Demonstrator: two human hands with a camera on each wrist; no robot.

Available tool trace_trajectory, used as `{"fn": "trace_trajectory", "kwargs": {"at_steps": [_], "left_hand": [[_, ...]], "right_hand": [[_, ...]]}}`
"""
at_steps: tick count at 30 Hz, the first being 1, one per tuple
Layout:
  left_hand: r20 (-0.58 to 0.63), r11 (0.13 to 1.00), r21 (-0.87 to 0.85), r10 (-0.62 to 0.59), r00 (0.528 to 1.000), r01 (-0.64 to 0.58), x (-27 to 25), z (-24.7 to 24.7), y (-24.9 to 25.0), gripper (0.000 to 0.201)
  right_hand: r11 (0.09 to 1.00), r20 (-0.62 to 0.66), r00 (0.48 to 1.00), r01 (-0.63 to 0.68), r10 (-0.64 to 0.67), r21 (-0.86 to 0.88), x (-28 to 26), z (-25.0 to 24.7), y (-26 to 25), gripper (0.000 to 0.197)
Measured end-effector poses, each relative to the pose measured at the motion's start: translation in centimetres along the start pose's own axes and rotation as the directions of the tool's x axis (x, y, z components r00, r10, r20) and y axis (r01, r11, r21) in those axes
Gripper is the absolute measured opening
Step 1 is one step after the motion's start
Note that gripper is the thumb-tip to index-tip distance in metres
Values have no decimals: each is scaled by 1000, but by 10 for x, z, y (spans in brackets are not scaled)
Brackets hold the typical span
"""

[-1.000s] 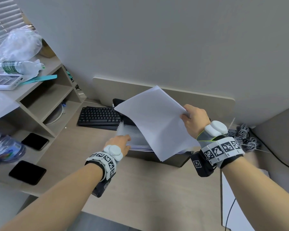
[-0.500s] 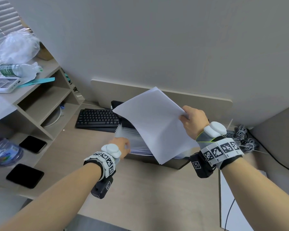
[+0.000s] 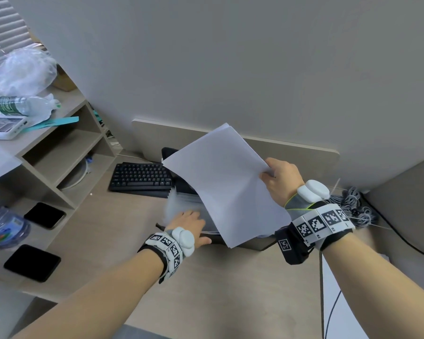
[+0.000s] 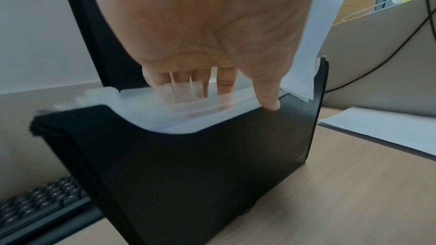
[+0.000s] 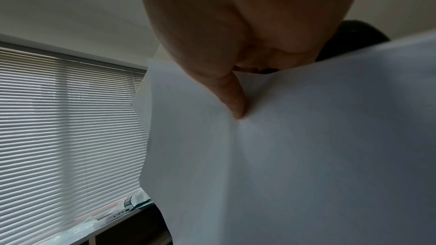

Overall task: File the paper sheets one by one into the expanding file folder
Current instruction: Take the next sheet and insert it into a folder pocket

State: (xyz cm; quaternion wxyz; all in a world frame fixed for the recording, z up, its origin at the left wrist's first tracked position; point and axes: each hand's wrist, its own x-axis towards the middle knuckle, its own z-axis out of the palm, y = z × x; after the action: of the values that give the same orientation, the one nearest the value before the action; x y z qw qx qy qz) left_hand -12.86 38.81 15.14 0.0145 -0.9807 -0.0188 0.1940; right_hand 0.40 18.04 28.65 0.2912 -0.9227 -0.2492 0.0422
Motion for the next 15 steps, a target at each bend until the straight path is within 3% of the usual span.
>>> {"fn": "trace_trajectory", "kwargs": {"at_steps": [3,8,11,15], "left_hand": [[51,999,-35,4,999,-2,1,3,5,50],[112,986,135,78,991,-93,4,12,7,36],[162,982,151,90,983,-115,5,14,7,39],[138,985,133,87,987,-106,5,11,6,35]], "right_hand": [[1000,-9,1000,-2,2,-3,2,0,1,18],[999,-11,999,-47,47,-2,11,-2,5,12],[997,-27,997,-70,70,-25,19,-6,9,10],[996,-32,997,-67,66,-55,25,-10,7,9]]}}
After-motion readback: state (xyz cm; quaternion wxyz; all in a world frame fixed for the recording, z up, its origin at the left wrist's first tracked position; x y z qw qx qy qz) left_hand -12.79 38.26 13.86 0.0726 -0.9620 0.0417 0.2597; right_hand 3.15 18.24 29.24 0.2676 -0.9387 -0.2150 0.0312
